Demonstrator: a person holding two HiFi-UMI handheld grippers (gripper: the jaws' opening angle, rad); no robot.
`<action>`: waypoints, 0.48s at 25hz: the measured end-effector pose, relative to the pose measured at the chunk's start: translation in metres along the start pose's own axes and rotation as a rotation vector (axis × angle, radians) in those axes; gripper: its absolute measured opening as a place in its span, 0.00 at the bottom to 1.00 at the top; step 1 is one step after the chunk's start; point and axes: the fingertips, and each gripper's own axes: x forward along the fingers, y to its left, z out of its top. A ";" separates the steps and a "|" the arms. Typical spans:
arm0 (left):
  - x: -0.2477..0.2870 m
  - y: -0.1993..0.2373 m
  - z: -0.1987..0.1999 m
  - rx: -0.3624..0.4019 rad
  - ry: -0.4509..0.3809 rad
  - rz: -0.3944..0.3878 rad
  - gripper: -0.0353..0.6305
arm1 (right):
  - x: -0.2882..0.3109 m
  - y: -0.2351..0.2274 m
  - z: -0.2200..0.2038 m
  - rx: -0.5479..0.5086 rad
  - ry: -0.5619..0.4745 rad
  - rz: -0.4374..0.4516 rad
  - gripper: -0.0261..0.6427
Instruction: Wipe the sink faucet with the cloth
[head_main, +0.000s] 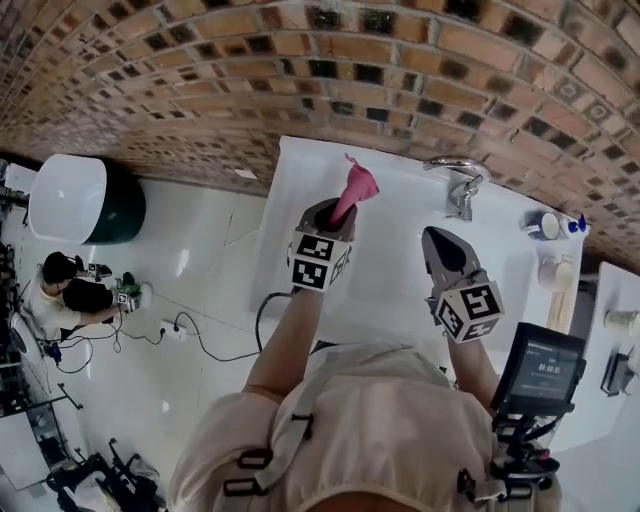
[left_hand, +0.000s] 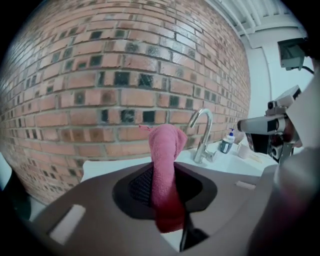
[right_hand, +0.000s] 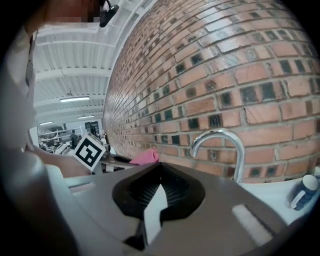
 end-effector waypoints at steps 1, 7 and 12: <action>0.005 -0.010 0.014 0.011 -0.023 -0.017 0.19 | -0.007 -0.006 0.003 0.000 -0.010 -0.014 0.03; 0.034 -0.065 0.071 0.066 -0.085 -0.088 0.19 | -0.048 -0.034 0.026 -0.011 -0.081 -0.073 0.03; 0.064 -0.090 0.081 0.072 -0.047 -0.086 0.19 | -0.071 -0.064 0.030 0.014 -0.086 -0.095 0.03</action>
